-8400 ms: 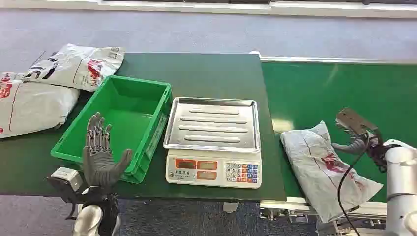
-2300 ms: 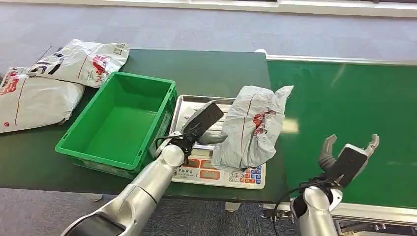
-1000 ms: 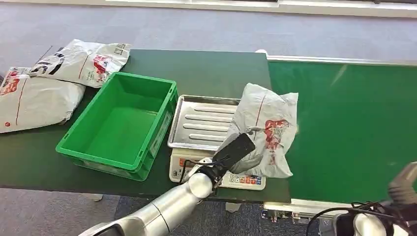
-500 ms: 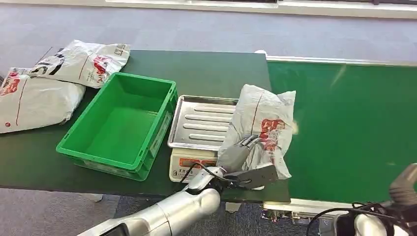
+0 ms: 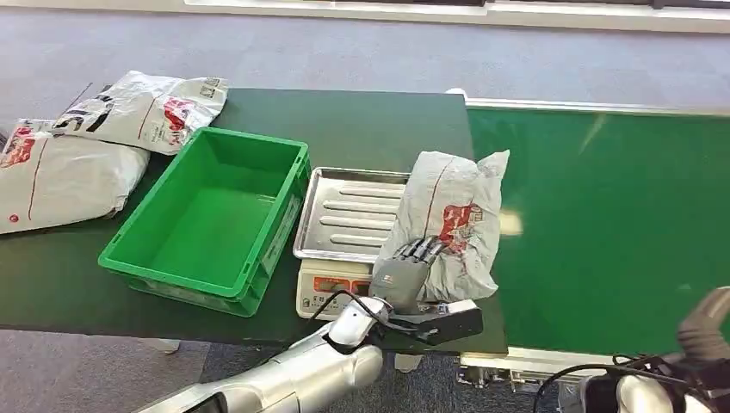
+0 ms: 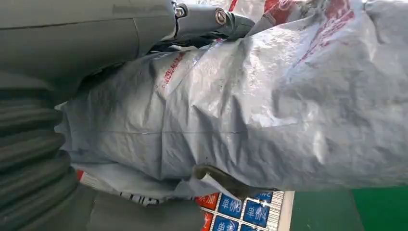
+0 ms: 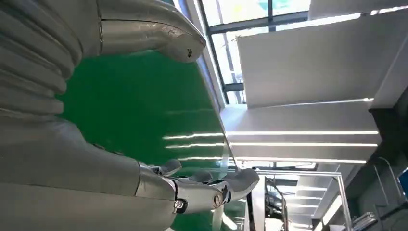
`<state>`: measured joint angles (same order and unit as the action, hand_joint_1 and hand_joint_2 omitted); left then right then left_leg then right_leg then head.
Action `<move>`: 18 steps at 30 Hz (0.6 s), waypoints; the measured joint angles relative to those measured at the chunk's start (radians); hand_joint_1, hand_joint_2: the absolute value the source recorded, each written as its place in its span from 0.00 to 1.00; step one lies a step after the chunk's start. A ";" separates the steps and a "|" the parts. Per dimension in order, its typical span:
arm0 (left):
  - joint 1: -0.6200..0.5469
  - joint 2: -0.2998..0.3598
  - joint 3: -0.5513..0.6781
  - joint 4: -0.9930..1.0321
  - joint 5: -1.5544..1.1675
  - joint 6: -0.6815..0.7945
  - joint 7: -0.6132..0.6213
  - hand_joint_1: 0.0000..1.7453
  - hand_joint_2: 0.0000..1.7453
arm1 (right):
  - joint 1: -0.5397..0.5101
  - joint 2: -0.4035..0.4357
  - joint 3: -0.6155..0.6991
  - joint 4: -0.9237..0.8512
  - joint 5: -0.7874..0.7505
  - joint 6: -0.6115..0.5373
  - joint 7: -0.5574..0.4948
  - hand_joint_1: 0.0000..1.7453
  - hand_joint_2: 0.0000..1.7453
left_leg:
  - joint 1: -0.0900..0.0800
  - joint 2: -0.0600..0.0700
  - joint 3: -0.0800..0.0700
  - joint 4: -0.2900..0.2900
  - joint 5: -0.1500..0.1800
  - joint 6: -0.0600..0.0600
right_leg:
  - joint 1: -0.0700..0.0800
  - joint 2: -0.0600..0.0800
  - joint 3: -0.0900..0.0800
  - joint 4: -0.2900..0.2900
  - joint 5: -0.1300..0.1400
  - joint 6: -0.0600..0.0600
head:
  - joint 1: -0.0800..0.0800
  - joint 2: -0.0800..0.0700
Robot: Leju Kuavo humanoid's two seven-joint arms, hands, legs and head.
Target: Moved the parcel from conveyor to table for the left to box.
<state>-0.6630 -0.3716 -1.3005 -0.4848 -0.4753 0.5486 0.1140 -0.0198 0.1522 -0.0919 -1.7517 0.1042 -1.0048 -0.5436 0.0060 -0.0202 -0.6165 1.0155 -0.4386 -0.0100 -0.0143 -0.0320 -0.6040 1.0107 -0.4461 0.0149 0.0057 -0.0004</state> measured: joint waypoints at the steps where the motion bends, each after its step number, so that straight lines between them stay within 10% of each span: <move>1: 0.000 0.000 0.000 0.003 0.007 0.003 -0.012 1.00 1.00 | -0.002 0.001 0.000 0.000 0.001 0.000 0.000 0.00 1.00 | 0.000 0.000 0.000 0.000 0.000 0.000 | 0.000 0.000 0.000 0.000 0.000 0.000 | 0.000 0.000; 18: -0.019 0.000 0.027 0.019 0.100 0.065 -0.093 1.00 1.00 | -0.028 0.005 0.000 0.003 0.013 0.000 -0.001 0.00 1.00 | 0.000 0.000 0.001 0.000 0.000 0.000 | 0.000 -0.001 0.002 0.000 -0.001 0.000 | 0.000 0.000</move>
<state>-0.6823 -0.3716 -1.2738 -0.4654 -0.3754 0.6138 0.0210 -0.0476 0.1575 -0.0919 -1.7491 0.1167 -1.0048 -0.5447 0.0060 -0.0206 -0.6155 1.0155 -0.4388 -0.0100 -0.0143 -0.0328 -0.6024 1.0107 -0.4471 0.0152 0.0057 0.0000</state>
